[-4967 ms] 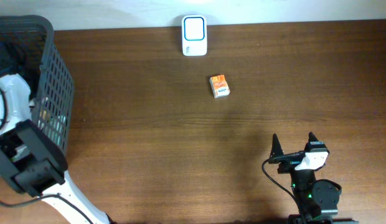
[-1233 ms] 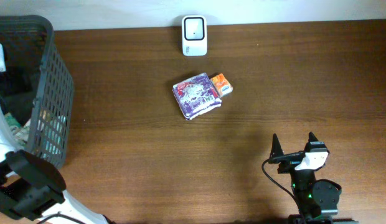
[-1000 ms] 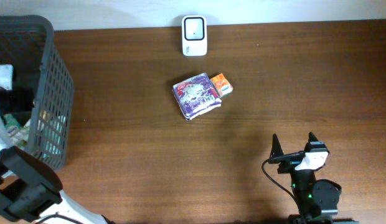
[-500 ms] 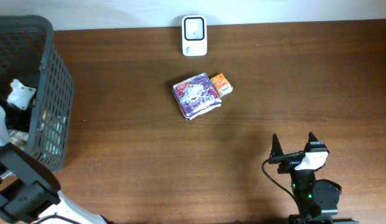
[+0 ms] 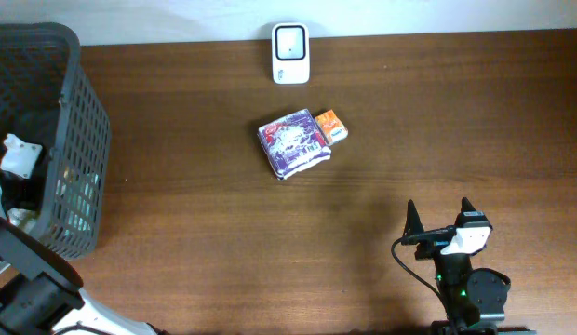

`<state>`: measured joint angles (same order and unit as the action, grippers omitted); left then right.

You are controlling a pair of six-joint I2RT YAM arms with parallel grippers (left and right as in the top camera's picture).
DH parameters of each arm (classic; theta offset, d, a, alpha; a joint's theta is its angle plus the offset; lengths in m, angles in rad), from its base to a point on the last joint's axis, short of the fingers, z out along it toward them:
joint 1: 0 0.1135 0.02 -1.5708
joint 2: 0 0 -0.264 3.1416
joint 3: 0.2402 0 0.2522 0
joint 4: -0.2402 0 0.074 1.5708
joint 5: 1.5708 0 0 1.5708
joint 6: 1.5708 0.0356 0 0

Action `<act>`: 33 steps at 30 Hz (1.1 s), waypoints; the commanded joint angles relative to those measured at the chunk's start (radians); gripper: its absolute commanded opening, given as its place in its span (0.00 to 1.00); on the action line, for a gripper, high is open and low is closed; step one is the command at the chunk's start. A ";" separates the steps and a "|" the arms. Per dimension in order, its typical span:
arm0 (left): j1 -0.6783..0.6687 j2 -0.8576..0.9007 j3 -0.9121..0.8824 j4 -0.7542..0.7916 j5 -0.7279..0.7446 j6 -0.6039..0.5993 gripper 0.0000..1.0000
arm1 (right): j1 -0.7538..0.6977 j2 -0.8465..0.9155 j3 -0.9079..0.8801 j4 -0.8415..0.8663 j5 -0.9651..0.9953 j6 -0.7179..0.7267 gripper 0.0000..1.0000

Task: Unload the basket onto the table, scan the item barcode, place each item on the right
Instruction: 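Reach the left gripper into the basket and grasp the white Pantene tube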

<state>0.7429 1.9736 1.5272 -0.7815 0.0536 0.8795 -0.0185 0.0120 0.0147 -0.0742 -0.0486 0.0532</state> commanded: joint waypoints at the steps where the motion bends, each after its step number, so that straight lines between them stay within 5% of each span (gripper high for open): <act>1: 0.002 0.032 -0.008 0.018 0.059 0.013 0.52 | 0.005 -0.005 -0.009 -0.001 0.005 0.007 0.99; 5: 0.002 0.101 -0.008 0.002 0.059 0.012 0.50 | 0.005 -0.005 -0.009 -0.001 0.005 0.007 0.99; 12: 0.002 0.122 0.001 0.008 0.063 -0.009 0.31 | 0.005 -0.005 -0.009 -0.001 0.005 0.007 0.99; 16: 0.002 0.096 0.033 0.019 0.147 -0.098 0.00 | 0.005 -0.005 -0.009 -0.001 0.005 0.007 0.99; 23: 0.002 -0.032 0.154 0.026 0.439 -0.225 0.00 | 0.005 -0.005 -0.009 -0.001 0.005 0.007 0.99; 28: 0.002 -0.148 0.237 0.170 0.682 -0.483 0.00 | 0.005 -0.005 -0.009 -0.001 0.005 0.007 0.99; 33: 0.002 -0.258 0.253 0.435 0.729 -0.987 0.00 | 0.005 -0.005 -0.009 -0.001 0.005 0.007 0.99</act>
<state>0.7464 1.8309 1.7393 -0.4553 0.6659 0.3065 -0.0185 0.0120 0.0147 -0.0742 -0.0486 0.0528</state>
